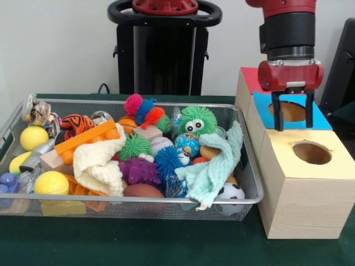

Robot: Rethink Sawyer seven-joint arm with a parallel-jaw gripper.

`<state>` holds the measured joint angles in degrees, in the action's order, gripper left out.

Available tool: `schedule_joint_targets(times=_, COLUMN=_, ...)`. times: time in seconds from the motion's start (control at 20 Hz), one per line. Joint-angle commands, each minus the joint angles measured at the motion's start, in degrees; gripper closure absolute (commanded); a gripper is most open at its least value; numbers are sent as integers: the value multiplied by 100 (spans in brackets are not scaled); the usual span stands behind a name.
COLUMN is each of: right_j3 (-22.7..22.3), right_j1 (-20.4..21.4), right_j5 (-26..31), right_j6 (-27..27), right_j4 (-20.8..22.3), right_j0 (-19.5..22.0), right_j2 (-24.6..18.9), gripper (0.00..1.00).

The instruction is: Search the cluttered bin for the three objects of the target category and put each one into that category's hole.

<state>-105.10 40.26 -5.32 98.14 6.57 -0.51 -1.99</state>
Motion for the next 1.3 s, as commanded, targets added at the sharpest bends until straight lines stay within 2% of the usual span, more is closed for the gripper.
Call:
schedule_joint_targets(times=0.05, right_j3=-203, right_j1=175, right_j5=707, right_j6=649, right_j4=46, right_j0=-247, right_j2=23, gripper=0)
schedule_joint_targets(times=0.45, right_j3=-400, right_j1=354, right_j5=809, right_j6=505, right_j4=256, right_j0=-214, right_j2=147, gripper=0)
schedule_joint_targets(times=0.95, right_j3=-107, right_j1=85, right_j5=890, right_j6=357, right_j4=321, right_j0=-621, right_j2=993, gripper=0)
schedule_joint_targets(times=1.15, right_j3=209, right_j1=-134, right_j5=908, right_j6=252, right_j4=335, right_j0=-913, right_j2=1557, gripper=0)
schedule_joint_targets(times=1.3, right_j3=233, right_j1=-168, right_j5=875, right_j6=188, right_j4=399, right_j0=-776, right_j2=1557, gripper=0)
